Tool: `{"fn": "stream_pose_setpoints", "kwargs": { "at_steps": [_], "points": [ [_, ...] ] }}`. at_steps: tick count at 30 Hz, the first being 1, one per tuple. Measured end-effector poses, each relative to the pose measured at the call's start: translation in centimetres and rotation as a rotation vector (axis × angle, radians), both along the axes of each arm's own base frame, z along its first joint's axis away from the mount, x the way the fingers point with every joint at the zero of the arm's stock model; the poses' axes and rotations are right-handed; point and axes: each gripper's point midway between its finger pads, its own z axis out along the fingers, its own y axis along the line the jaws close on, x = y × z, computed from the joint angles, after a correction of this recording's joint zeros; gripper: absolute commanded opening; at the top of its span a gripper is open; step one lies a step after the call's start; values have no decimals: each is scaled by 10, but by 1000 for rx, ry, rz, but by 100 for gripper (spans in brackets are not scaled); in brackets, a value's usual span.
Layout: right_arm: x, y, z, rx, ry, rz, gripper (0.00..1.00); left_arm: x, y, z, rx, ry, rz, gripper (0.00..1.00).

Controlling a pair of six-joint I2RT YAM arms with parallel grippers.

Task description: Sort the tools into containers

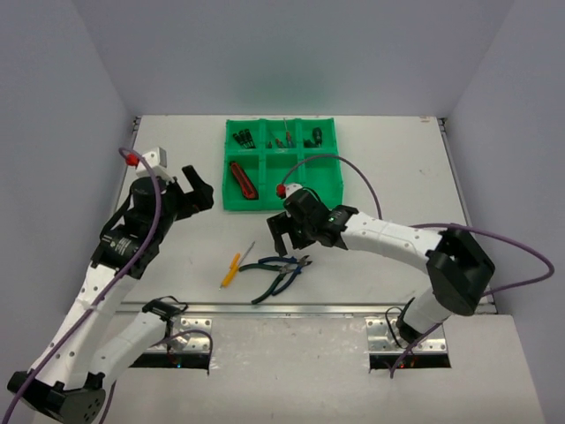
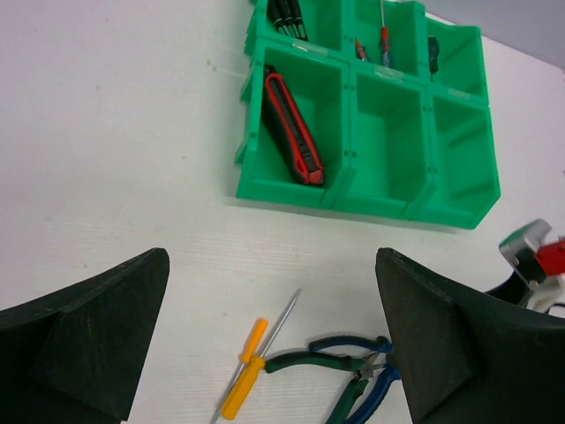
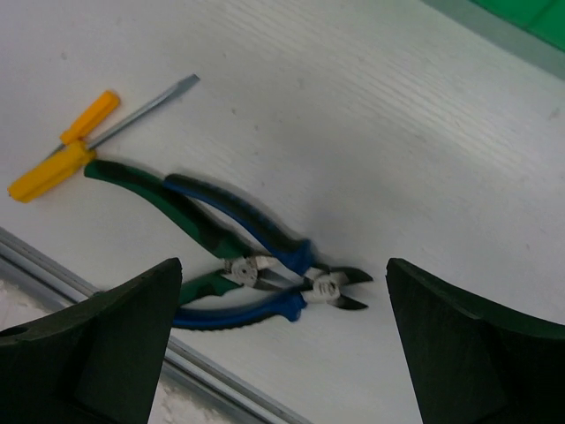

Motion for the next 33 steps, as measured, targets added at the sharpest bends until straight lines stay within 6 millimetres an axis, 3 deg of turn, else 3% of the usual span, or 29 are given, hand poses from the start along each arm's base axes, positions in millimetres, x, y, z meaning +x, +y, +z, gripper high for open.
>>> {"fn": "stream_pose_setpoints", "kwargs": {
  "at_steps": [3,8,12,14,16,17,20,21,28,33],
  "points": [
    [5,15,-6,0,13,-10,98,-10,2,-15,34,41,-26,100],
    [7,8,4,-6,-23,-38,98,-8,-26,-57,70,225,-172,100],
    [1,-16,29,23,-93,-62,98,-9,-57,-119,153,463,-289,97],
    [-5,-34,40,41,-126,-80,98,-15,-63,-151,196,590,-319,91],
    [-12,-48,49,68,-153,-90,96,-21,-63,-169,224,666,-327,81],
    [-16,-55,53,80,-166,-93,96,-23,-63,-177,233,697,-330,77],
    [-27,-70,64,118,-197,-95,93,-24,-63,-195,254,762,-339,46],
    [-30,-72,68,135,-208,-91,93,-25,-63,-200,261,784,-339,43],
    [-51,-84,83,229,-245,-50,93,-34,-67,-243,271,937,-366,42],
    [-57,-85,72,214,-222,-24,92,-36,-69,-253,261,960,-374,42]
  ]
}}
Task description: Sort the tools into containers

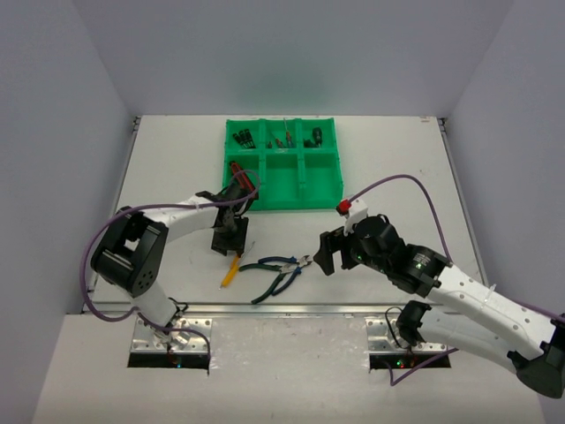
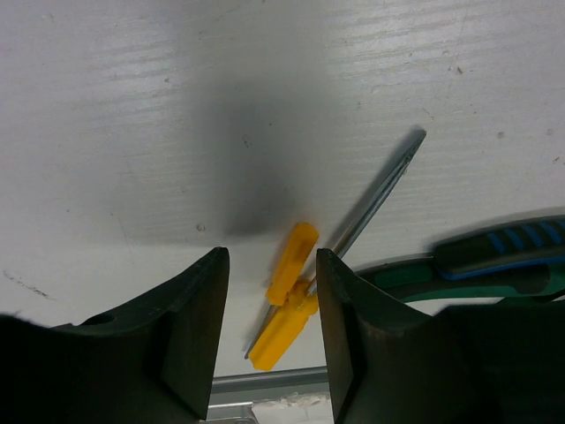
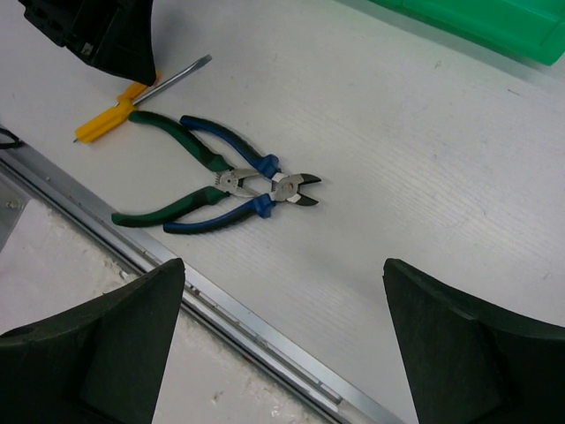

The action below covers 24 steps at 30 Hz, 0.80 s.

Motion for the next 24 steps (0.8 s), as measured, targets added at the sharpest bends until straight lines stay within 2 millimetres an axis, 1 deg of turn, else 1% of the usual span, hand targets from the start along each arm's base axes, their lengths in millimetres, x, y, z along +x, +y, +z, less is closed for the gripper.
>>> {"fn": "stream_pose_setpoints", "kwargs": {
  "at_steps": [4,7,12,14,16,22,24],
  "points": [
    [-2,0,-3,-9,4,13,92,3,-3,-3,-10,-5,6,41],
    [-2,0,-3,-10,2,16,92,5,-4,-6,-10,-6,9,37],
    [-2,0,-3,-11,1,21,92,7,0,-9,12,-10,25,25],
    [-3,1,-3,-9,4,25,92,7,2,-9,27,-13,32,21],
    [-4,1,-3,-8,6,29,92,7,4,-10,36,-16,44,11],
    [-4,2,-6,-14,17,34,92,9,7,-9,56,-23,75,12],
    [-5,3,-7,-16,21,36,92,9,8,-9,59,-25,80,0]
  ]
}}
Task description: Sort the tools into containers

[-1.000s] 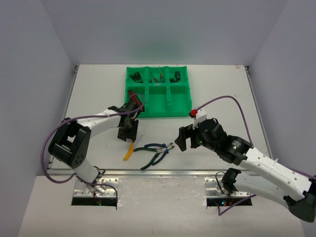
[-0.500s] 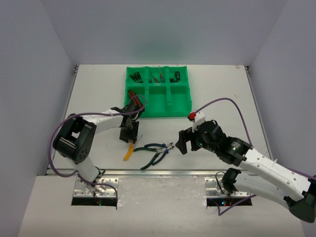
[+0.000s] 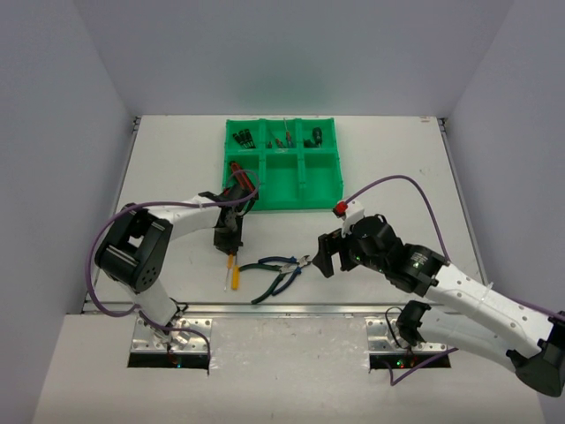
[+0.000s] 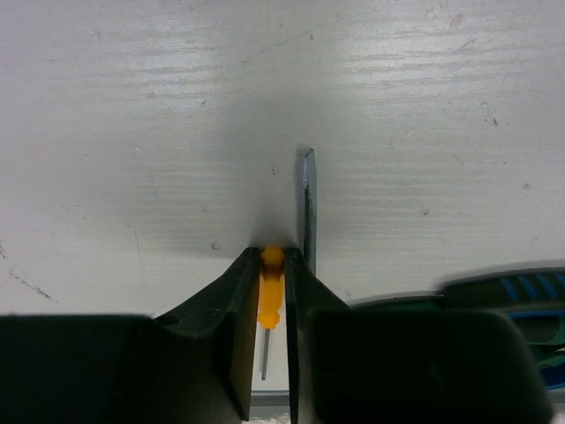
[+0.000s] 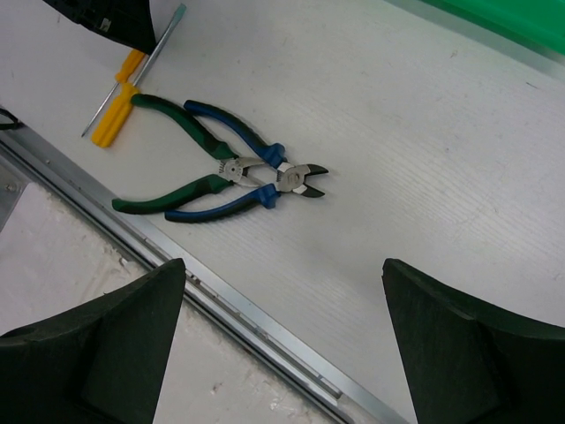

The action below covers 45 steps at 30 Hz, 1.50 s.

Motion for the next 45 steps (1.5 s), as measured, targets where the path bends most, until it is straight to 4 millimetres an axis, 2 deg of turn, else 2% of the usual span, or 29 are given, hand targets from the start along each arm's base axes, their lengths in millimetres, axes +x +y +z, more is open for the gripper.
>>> {"fn": "stream_pose_setpoints", "kwargs": {
  "at_steps": [10,14,16,18,26,28,31,34,37,40,42,43,45],
  "points": [
    [-2,2,-3,-5,16,12,91,3,10,3,56,-23,20,0],
    [-2,3,-7,-14,28,16,91,6,17,19,90,-44,33,0],
    [-2,3,-8,-15,29,16,91,14,14,39,72,-91,39,0],
    [-1,3,-6,-15,25,12,92,27,7,66,31,-167,43,0],
    [18,-12,15,-22,-62,-109,95,98,-41,195,-233,-559,76,0],
    [22,-19,24,-16,-89,-155,96,116,-52,216,-295,-643,106,0],
    [24,-29,37,5,-122,-211,96,148,-70,235,-359,-736,147,0],
    [23,-39,43,11,-132,-249,96,195,-94,239,-381,-810,169,0],
    [20,-46,42,2,-125,-271,96,231,-112,222,-375,-854,186,0],
    [16,-53,41,-8,-119,-285,97,247,-117,194,-350,-846,195,0],
    [14,-57,41,-11,-119,-291,97,253,-119,180,-340,-839,198,4],
    [13,-58,41,-13,-119,-293,97,256,-120,174,-334,-836,199,11],
    [12,-60,41,-18,-116,-295,97,261,-122,164,-324,-832,202,40]
  ]
}}
